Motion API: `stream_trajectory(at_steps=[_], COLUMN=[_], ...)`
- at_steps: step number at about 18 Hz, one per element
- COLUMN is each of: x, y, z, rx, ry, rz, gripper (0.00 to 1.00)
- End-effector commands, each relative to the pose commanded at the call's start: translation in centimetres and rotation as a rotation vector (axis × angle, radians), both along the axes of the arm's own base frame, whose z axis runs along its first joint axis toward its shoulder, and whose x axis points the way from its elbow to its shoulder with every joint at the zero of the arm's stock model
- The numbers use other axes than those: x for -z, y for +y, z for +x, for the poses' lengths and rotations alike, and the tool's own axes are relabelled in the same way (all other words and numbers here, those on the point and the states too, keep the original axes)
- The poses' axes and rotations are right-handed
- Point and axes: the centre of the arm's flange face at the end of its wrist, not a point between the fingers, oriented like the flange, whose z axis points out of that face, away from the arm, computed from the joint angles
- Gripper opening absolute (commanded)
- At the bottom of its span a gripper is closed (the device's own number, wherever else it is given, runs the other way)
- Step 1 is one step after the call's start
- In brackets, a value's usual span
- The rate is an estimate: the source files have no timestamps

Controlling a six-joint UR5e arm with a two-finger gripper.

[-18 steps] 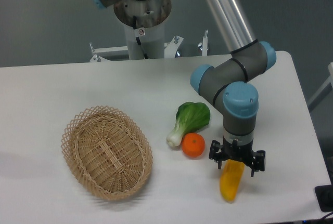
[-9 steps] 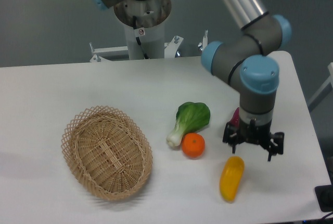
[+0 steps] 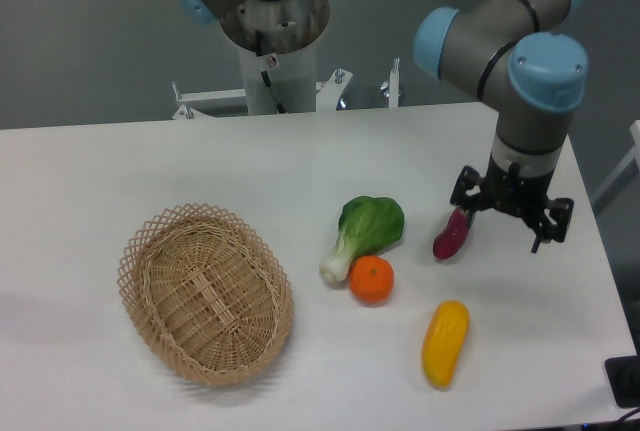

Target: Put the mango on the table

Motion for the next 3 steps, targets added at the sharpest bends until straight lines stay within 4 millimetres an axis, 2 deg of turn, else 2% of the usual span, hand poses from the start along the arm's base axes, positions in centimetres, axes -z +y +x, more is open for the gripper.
stream_trajectory(at_steps=[3], x=[-0.38], y=[-0.29], z=[-0.07], rx=[-0.003], ry=[0.0], rz=[0.011], gripper=[1.0])
